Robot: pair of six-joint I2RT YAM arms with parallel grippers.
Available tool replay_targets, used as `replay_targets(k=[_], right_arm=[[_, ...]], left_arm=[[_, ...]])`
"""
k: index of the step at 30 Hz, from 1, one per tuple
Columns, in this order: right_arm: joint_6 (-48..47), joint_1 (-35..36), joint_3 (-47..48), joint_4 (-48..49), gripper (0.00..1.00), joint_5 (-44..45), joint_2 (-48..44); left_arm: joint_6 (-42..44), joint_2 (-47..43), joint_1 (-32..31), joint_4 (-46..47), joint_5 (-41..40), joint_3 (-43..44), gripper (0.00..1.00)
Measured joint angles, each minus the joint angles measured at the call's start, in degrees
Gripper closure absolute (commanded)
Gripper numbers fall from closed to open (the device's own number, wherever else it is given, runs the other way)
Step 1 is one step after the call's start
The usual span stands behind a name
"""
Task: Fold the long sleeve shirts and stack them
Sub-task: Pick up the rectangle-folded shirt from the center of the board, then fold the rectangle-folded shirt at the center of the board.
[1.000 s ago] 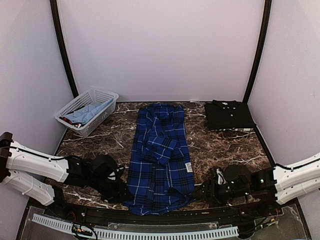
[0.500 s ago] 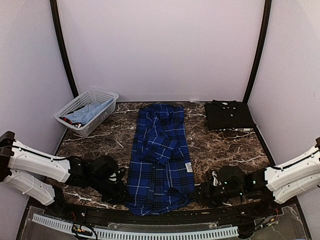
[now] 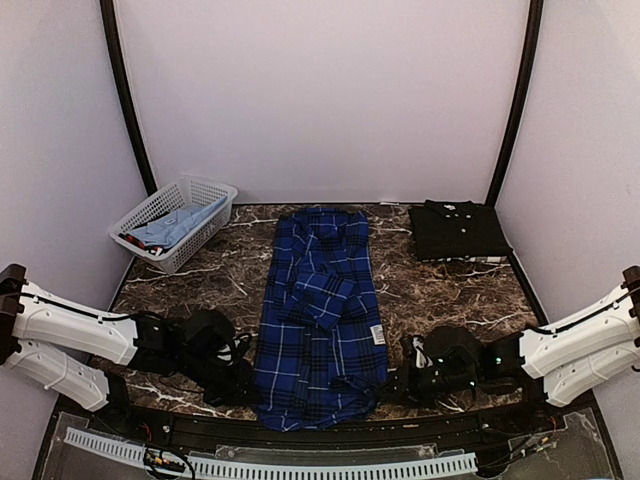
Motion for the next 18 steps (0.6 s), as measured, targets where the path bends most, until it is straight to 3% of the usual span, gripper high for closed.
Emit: replay_targets(k=[3, 13, 18], right_arm=[[-0.96, 0.0, 0.59, -0.48, 1.0, -0.07, 0.09], [-7.87, 0.0, 9.03, -9.25, 1.0, 3.63, -1.66], [-11.67, -0.17, 12.48, -12.98, 1.0, 7.13, -2.62]], left_arm=[[-0.42, -1.11, 0.0, -0.02, 0.0, 0.0, 1.0], [-1.68, -4.48, 0.44, -0.66, -0.37, 2.12, 1.0], [-1.88, -5.97, 3.74, -1.55, -0.44, 3.96, 1.0]])
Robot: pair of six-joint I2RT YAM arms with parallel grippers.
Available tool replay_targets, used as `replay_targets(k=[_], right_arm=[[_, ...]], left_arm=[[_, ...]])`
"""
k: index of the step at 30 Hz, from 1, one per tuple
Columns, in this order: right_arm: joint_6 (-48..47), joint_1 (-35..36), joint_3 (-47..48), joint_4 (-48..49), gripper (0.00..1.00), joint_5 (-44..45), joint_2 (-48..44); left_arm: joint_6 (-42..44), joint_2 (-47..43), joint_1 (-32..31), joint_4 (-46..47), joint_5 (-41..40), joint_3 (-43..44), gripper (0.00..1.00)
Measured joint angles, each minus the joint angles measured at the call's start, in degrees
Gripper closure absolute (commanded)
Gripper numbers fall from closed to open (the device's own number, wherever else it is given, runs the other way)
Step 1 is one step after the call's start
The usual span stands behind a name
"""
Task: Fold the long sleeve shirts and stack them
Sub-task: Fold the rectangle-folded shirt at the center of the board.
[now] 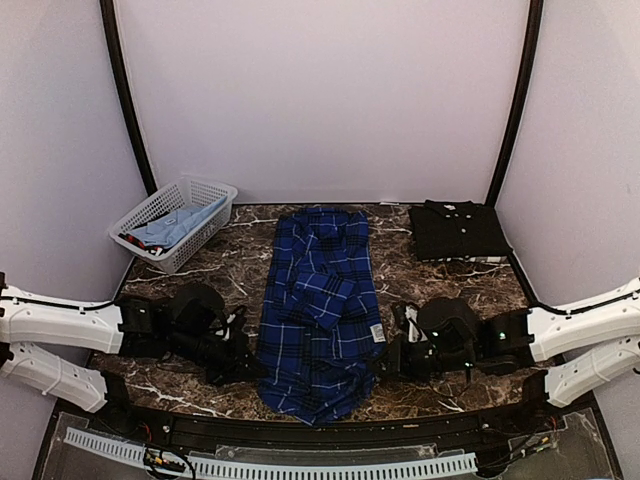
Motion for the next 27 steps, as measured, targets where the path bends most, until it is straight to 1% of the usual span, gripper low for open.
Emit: replay_targets(k=[3, 6, 10, 13, 18, 24, 25, 26, 27], right_arm=[[-2.4, -1.62, 1.9, -1.6, 1.0, 1.49, -0.04], [-5.03, -5.42, 4.33, -2.1, 1.0, 2.16, 0.7], [-8.63, -12.15, 8.15, -1.49, 1.0, 2.03, 3.72], [-11.47, -18.16, 11.74, -0.39, 1.0, 0.92, 8.17], [-15.34, -26.1, 17.92, 2.36, 1.0, -2.23, 17.53], [-18.78, -31.67, 25.05, 4.48, 1.0, -6.08, 28.46], [-19.08, -32.11, 25.64, 4.61, 1.0, -6.56, 29.46], [-19.56, -32.7, 26.34, 4.68, 0.94, -7.17, 30.64], [-19.93, -33.09, 26.82, 4.79, 0.85, -7.61, 31.54]], left_arm=[[0.48, -0.02, 3.65, -0.24, 0.28, 2.27, 1.0], [1.73, 0.92, 7.76, -0.22, 1.33, 5.66, 1.0], [4.24, 5.81, 13.44, 0.04, 3.04, 12.02, 1.0], [6.43, 11.63, 17.97, 0.5, 4.39, 17.44, 1.0], [9.27, 22.77, 24.74, 2.12, 6.51, 25.33, 1.0], [11.23, 34.86, 29.0, 4.37, 8.31, 33.0, 1.0], [11.43, 35.98, 29.31, 4.59, 8.46, 33.53, 0.97], [11.5, 37.24, 29.64, 4.7, 8.7, 34.05, 0.92], [11.61, 38.29, 29.97, 4.81, 8.87, 34.49, 0.8]])
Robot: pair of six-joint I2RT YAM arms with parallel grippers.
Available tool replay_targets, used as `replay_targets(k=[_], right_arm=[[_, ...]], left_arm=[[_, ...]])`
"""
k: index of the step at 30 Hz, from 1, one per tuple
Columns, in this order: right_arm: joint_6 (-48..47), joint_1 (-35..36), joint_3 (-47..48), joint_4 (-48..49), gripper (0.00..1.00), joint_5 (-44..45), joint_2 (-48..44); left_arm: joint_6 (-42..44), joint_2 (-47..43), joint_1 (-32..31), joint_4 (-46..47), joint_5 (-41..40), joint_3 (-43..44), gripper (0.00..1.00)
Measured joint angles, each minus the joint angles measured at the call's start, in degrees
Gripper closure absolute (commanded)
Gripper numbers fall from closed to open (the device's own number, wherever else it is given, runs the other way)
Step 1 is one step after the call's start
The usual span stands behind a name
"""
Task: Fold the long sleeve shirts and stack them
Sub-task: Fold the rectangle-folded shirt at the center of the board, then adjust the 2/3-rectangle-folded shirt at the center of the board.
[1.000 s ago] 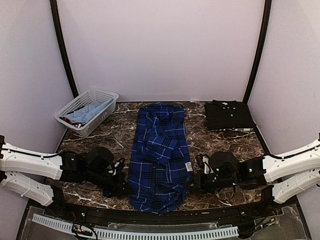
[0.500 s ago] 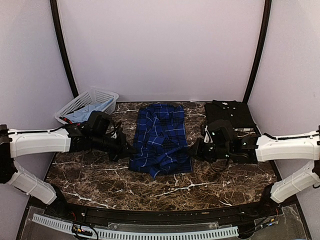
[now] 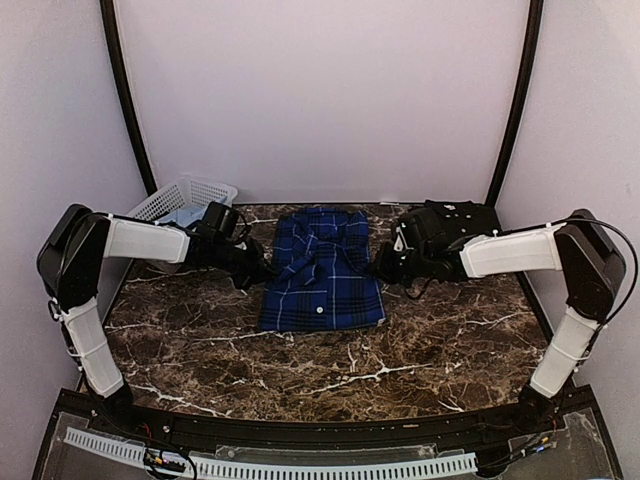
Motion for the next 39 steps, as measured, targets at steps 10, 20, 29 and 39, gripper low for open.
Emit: replay_targets(k=[10, 20, 29, 39], right_arm=[[-7.65, -2.8, 6.64, -4.5, 0.32, -0.28, 2.08], [-18.16, 3.37, 11.37, -11.26, 0.53, 5.4, 0.09], [-26.1, 11.37, 25.9, -17.05, 0.63, 9.09, 16.22], [-30.25, 15.69, 30.18, -22.18, 0.34, 15.17, 24.87]], left_arm=[[5.77, 2.8, 3.21, -1.6, -1.33, 6.08, 0.23], [13.92, -5.05, 2.99, -7.48, -8.26, 7.76, 0.47], [13.81, -4.0, -5.53, -4.79, -7.82, 3.04, 0.72], [10.69, -2.78, -8.35, -1.79, -9.03, -8.57, 0.76]])
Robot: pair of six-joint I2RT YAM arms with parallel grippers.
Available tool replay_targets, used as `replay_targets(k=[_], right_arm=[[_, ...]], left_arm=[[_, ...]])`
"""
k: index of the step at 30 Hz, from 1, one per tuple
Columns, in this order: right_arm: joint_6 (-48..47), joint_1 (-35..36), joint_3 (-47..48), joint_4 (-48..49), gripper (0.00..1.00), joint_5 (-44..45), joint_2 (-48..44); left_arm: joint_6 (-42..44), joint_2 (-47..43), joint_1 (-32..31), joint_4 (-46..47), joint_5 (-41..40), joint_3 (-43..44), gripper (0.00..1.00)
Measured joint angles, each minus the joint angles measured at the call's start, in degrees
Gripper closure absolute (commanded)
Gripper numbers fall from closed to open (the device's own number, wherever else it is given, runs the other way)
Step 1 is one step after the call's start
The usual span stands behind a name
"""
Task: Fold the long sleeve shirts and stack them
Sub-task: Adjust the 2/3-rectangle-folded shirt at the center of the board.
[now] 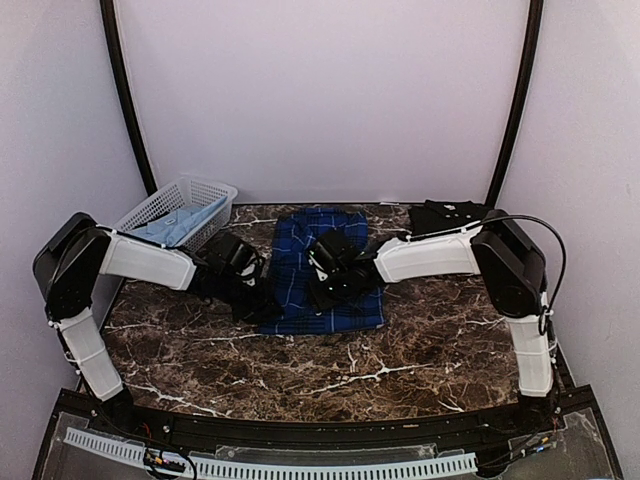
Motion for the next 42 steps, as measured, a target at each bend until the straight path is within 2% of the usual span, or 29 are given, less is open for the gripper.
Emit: replay_targets(k=[4, 6, 10, 14, 19, 23, 25, 28, 31, 36, 42], right_arm=[[-0.7, 0.48, 0.11, -1.66, 0.31, 0.26, -0.79], [-0.9, 0.0, 0.2, -2.62, 0.35, 0.11, -1.79], [-1.05, -2.43, 1.9, -4.31, 0.51, -0.39, -3.69], [-1.25, -4.24, 5.25, -5.01, 0.55, -0.87, -3.74], [-1.27, -2.73, 5.62, -5.31, 0.55, -1.75, -3.41], [-1.57, -1.42, 10.03, -6.45, 0.53, -2.1, 0.87], [-2.03, -1.31, 14.23, -7.39, 0.48, -2.16, 4.79], [-2.82, -1.73, 19.71, -8.81, 0.4, -2.38, 10.23], [-3.41, -2.32, 21.49, -10.19, 0.33, -3.02, 11.67], [-3.65, -3.56, 20.35, -11.1, 0.26, -4.48, 8.55], [-2.47, -8.2, 8.48, -9.03, 0.26, -8.9, -6.43]], left_arm=[[-1.33, -1.42, -1.14, 1.31, -0.57, -4.68, 0.77], [-1.73, -2.6, -1.53, 1.46, -1.16, -6.05, 0.77], [-2.23, -5.09, -1.88, 0.61, -2.91, -8.31, 0.78], [-2.67, -7.5, -1.88, -1.53, -4.37, -9.84, 0.77], [-3.21, -11.37, -1.88, -5.27, -5.95, -12.11, 0.77], [-3.52, -14.32, -1.88, -7.93, -6.62, -13.11, 0.77], [-3.54, -15.39, -1.88, -8.81, -6.8, -13.11, 0.76], [-3.19, -15.98, -1.88, -11.17, -7.54, -11.96, 0.7], [-1.81, -15.85, -1.88, -13.57, -9.09, -8.26, 0.63], [2.21, -12.04, -0.17, -15.43, -11.08, 2.99, 0.61], [8.04, -3.82, 4.79, -15.13, -11.8, 13.64, 0.57]])
